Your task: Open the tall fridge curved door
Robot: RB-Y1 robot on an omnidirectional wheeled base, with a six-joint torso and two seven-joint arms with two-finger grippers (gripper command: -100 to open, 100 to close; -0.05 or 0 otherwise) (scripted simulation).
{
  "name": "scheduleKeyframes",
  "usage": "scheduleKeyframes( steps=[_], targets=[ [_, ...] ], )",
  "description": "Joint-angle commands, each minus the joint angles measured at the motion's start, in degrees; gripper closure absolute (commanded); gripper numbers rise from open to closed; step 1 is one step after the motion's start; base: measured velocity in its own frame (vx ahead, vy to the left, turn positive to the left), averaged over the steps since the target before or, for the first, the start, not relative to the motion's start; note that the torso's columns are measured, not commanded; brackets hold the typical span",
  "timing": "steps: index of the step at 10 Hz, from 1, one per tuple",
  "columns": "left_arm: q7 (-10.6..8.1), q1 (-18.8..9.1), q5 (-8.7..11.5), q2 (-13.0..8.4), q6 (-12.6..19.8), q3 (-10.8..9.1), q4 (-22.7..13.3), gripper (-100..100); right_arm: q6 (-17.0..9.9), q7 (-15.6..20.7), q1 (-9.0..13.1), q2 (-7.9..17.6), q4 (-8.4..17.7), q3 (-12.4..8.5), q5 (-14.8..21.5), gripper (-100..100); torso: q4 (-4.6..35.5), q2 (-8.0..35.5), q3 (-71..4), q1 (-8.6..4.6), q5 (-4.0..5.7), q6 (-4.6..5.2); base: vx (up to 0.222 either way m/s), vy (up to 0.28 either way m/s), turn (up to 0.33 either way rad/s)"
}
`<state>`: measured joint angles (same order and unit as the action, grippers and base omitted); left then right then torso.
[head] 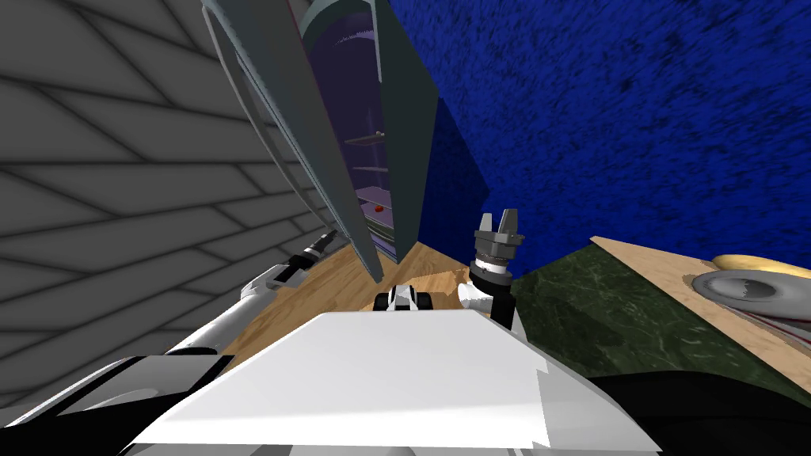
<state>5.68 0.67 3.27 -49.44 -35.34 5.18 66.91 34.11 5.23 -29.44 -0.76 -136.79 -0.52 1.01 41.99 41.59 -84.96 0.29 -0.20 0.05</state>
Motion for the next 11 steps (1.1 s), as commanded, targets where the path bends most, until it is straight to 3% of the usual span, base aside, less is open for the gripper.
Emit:
scheduleKeyframes(
  steps=[1,2,3,5,6,7,8,9,10,11],
  targets=[
    [-0.5,-1.9,2.0,-2.6,-2.7,1.64,-4.5,100,0.0,0.0,0.0,0.0,0.0,0.0,0.0,0,0.2,0.2,0.1,0.04,0.09,0.16,-0.164,0.141,-0.098],
    [-0.5,-1.9,2.0,-2.6,-2.7,1.64,-5.1,100,0.0,0.0,0.0,0.0,0.0,0.0,0.0,0,0.2,0.4,0.2,0.09,0.08,-0.02,-0.061,0.085,0.017],
    [-1.05,-4.0,4.0,-5.1,-5.9,3.34,-7.4,100,0.0,0.0,0.0,0.0,0.0,0.0,0.0,0,0.1,0.2,0.1,-0.11,0.09,-0.01,-0.132,0.119,-0.079],
    [-1.05,-4.0,4.0,-5.1,-5.9,3.34,-9.5,100,0.0,0.0,0.0,0.0,0.0,0.0,0.0,0,0.4,0.4,0.2,-0.11,0.26,0.11,-0.109,0.108,-0.057],
    [-0.99,-3.6,3.9,-5.0,-5.7,3.39,-8.7,100,0.0,0.0,0.0,0.0,0.0,0.0,0.0,0,0.3,0.3,0.1,-0.37,0.26,0.06,-0.025,0.027,0.017],
    [-0.38,-5.9,4.0,-3.9,-4.7,5.89,-8.1,100,0.0,0.0,0.0,0.0,0.0,0.0,0.0,0,0.2,0.3,0.1,-0.56,0.25,0.1,-0.082,0.221,0.061],
    [-0.38,-5.9,4.0,-3.9,-4.7,5.89,-8.1,100,0.0,0.0,0.0,0.0,0.0,0.0,0.0,0,0.2,0.5,0.2,0.15,0.11,0.12,-0.092,0.271,-0.017],
    [0.2,-8.1,4.0,-2.7,-3.5,8.48,-7.3,100,0.0,0.0,0.0,0.0,0.0,0.0,0.0,0,0.3,0.5,0.3,0.39,0.04,0.03,-0.115,0.345,0.033],
    [0.2,-8.1,4.0,-2.7,-3.5,8.48,-7.3,100,0.0,0.0,0.0,0.0,0.0,0.0,0.0,0,0.3,0.4,0.2,0.5,0.0,0.07,-0.084,0.35,0.022],
    [0.78,-10.3,4.1,-1.6,-2.4,11.07,-6.5,100,0.0,0.0,0.0,0.0,0.0,0.0,0.0,0,0.2,0.0,0.0,0.34,0.04,0.16,-0.125,0.375,0.044]
  ],
)
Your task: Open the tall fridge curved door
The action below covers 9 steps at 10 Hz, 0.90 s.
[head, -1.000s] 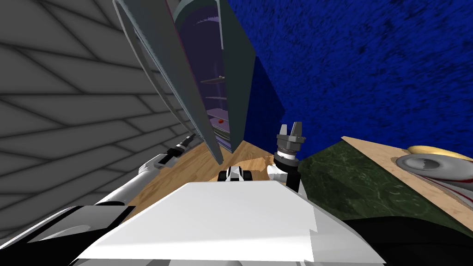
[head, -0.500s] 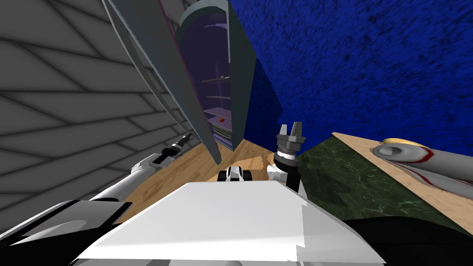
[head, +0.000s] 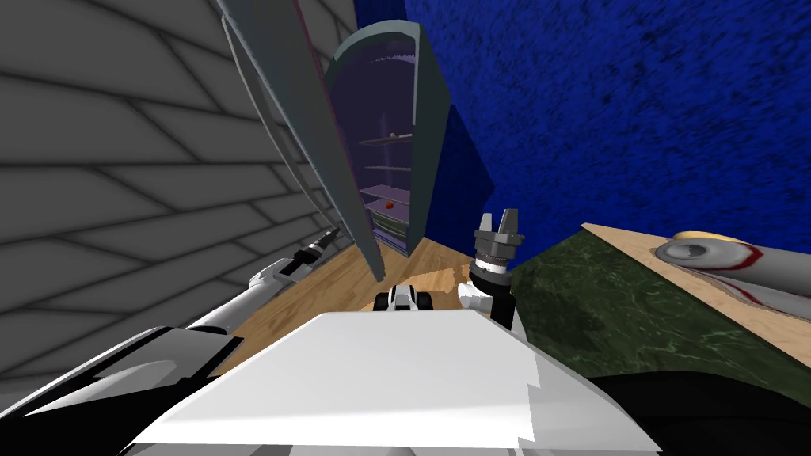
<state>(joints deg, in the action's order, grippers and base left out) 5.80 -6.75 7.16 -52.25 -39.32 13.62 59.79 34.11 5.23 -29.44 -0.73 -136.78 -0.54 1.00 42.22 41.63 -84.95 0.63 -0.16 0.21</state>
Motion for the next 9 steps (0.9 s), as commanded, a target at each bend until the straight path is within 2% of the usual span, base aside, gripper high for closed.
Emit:
scheduleKeyframes(
  steps=[1,2,3,4,5,6,7,8,9],
  targets=[
    [0.65,-3.0,0.2,1.3,1.6,2.64,0.6,100,0.0,0.0,0.0,0.0,0.0,0.0,0.0,0,0.0,0.0,-0.1,-0.19,0.05,0.07,-0.074,0.302,0.006],
    [1.23,-4.6,0.3,2.4,2.7,5.05,1.4,100,0.0,0.0,0.0,0.0,0.0,0.0,0.0,0,-0.2,-0.3,-0.2,-0.57,0.08,0.14,-0.075,0.377,0.062],
    [1.23,-5.2,0.3,2.4,2.7,5.23,1.4,100,0.0,0.0,0.0,0.0,0.0,0.0,0.0,0,-0.2,-0.5,-0.3,-0.26,0.04,0.27,-0.058,0.304,-0.01],
    [1.81,-7.5,0.4,3.6,3.8,7.82,2.2,100,0.0,0.0,0.0,0.0,0.0,0.0,0.0,0,-0.2,-0.7,-0.5,-0.44,0.06,0.31,-0.078,0.296,0.041],
    [1.81,-7.5,0.4,3.6,3.8,7.82,2.2,100,0.0,0.0,0.0,0.0,0.0,0.0,0.0,0,-0.1,-0.5,-0.4,-0.55,0.18,0.35,-0.07,0.296,0.01],
    [2.4,-9.1,0.4,4.8,4.9,10.41,3.0,100,0.0,0.0,0.0,0.0,0.0,0.0,0.0,0,-0.1,-0.6,-0.4,-0.46,0.12,0.31,-0.101,0.343,0.003],
    [2.4,-9.7,0.4,4.8,4.9,10.41,3.0,100,0.0,0.0,0.0,0.0,0.0,0.0,0.0,0,-0.3,-0.4,-0.3,-0.23,-0.01,0.19,-0.063,0.31,0.007],
    [2.98,-12.0,0.5,5.9,6.1,13.0,3.8,100,0.0,0.0,0.0,0.0,0.0,0.0,0.0,0,-0.2,-0.6,-0.4,-0.29,0.03,0.2,-0.088,0.325,0.042],
    [2.98,-12.0,0.5,5.9,6.1,13.0,3.4,100,0.0,0.0,0.0,0.0,0.0,0.0,0.0,0,-0.2,-0.6,-0.4,-0.33,0.02,0.25,-0.038,0.323,-0.018]
  ],
)
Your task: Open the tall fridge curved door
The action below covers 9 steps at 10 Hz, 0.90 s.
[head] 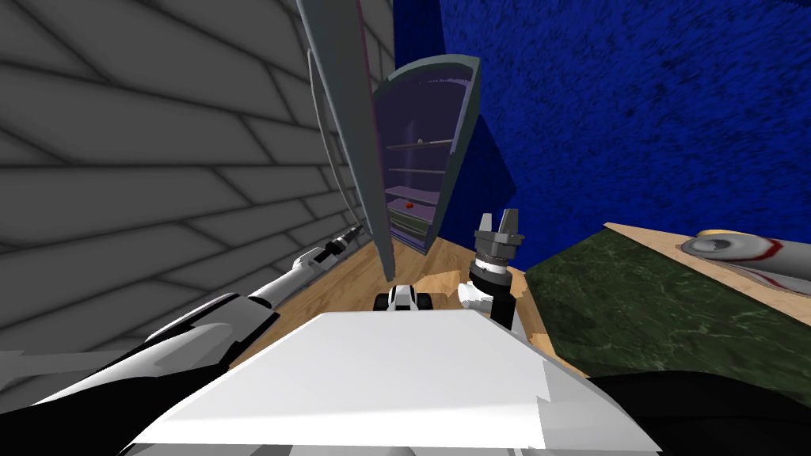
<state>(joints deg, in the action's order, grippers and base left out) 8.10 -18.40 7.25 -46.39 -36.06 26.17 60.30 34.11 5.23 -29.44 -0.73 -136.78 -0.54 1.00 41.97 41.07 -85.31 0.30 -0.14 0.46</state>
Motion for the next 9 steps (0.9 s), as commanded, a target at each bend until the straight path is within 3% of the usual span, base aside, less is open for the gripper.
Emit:
scheduleKeyframes(
  steps=[1,2,3,4,5,8,9],
  targets=[
    [1.26,-2.6,0.5,1.2,3.9,3.03,4.1,100,0.0,0.0,0.0,0.0,0.0,0.0,0.0,0,0.1,0.0,0.0,-0.1,0.05,-0.09,-0.072,0.362,0.039],
    [1.26,-2.6,0.5,1.2,3.9,3.03,4.1,100,0.0,0.0,0.0,0.0,0.0,0.0,0.0,0,0.1,0.2,0.1,-0.07,0.05,-0.07,-0.035,0.335,-0.015],
    [1.84,-4.4,0.6,2.4,5.1,5.62,4.9,100,0.0,0.0,0.0,0.0,0.0,0.0,0.0,0,0.2,0.2,0.1,-0.18,0.1,-0.15,-0.088,0.403,0.029],
    [1.84,-4.8,0.6,2.4,5.1,5.62,4.9,100,0.0,0.0,0.0,0.0,0.0,0.0,0.0,0,0.2,0.5,0.3,-0.01,0.06,-0.21,-0.059,0.341,-0.016],
    [2.42,-7.0,0.7,3.6,6.2,8.21,5.7,100,0.0,0.0,0.0,0.0,0.0,0.0,0.0,0,0.1,0.5,0.3,-0.3,0.09,-0.28,-0.029,0.364,0.035],
    [2.63,-6.4,0.7,3.1,6.8,7.89,7.0,100,0.0,0.0,0.0,0.0,0.0,0.0,0.0,0,0.2,0.8,0.5,-0.91,0.27,-0.28,-0.018,0.156,0.008],
    [2.14,-7.7,-0.7,4.7,6.6,7.41,4.9,100,0.0,0.0,0.0,0.0,0.0,0.0,0.0,0,0.1,0.8,0.5,-0.96,0.3,-0.28,-0.036,0.214,-0.162]
  ],
)
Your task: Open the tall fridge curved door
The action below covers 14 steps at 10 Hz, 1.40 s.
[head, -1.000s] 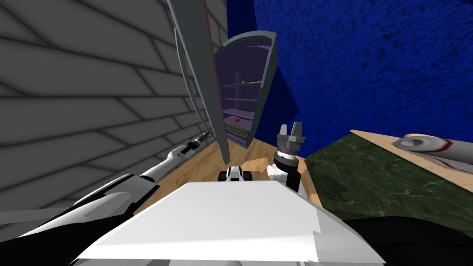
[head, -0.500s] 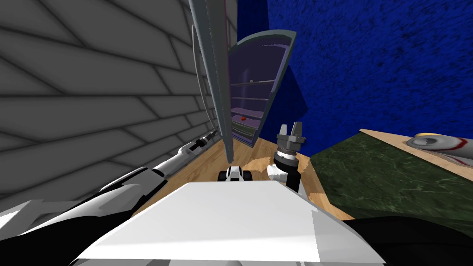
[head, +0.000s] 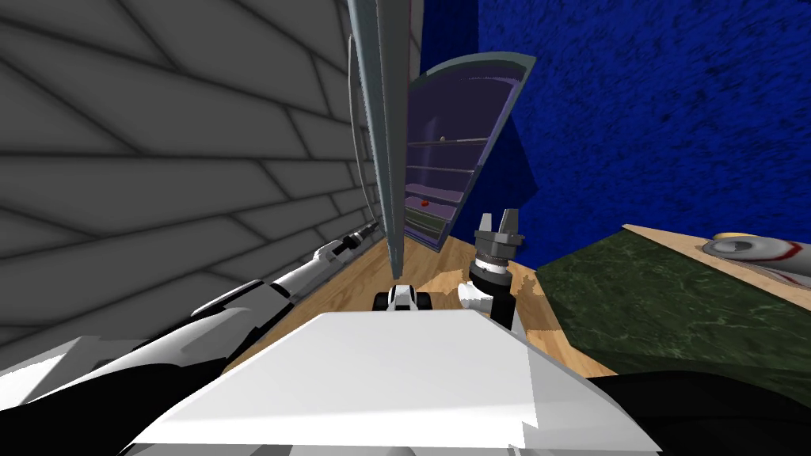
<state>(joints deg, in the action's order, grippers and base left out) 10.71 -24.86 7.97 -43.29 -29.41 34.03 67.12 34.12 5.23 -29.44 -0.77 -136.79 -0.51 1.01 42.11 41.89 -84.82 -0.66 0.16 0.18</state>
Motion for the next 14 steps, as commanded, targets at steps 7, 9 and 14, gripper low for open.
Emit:
scheduleKeyframes(
  steps=[7,9,14],
  targets=[
    [-1.9,-5.0,-5.7,6.6,-0.1,-1.79,-7.8,100,0.0,0.0,0.0,0.0,0.0,0.0,0.0,0,0.2,-0.9,-0.6,0.42,-0.01,0.3,-0.031,0.299,-0.172],
    [-2.38,-6.2,-7.2,8.2,-0.1,-2.24,-9.7,100,0.0,0.0,0.0,0.0,0.0,0.0,0.0,0,0.2,-1.0,-0.6,0.51,-0.05,0.27,-0.075,0.314,-0.22],
    [-3.33,-8.7,-10.1,11.5,-0.2,-3.14,-13.6,100,0.0,0.0,0.0,0.0,0.0,0.0,0.0,0,0.2,-1.1,-0.7,0.69,-0.11,0.3,-0.05,0.272,-0.165]
  ],
)
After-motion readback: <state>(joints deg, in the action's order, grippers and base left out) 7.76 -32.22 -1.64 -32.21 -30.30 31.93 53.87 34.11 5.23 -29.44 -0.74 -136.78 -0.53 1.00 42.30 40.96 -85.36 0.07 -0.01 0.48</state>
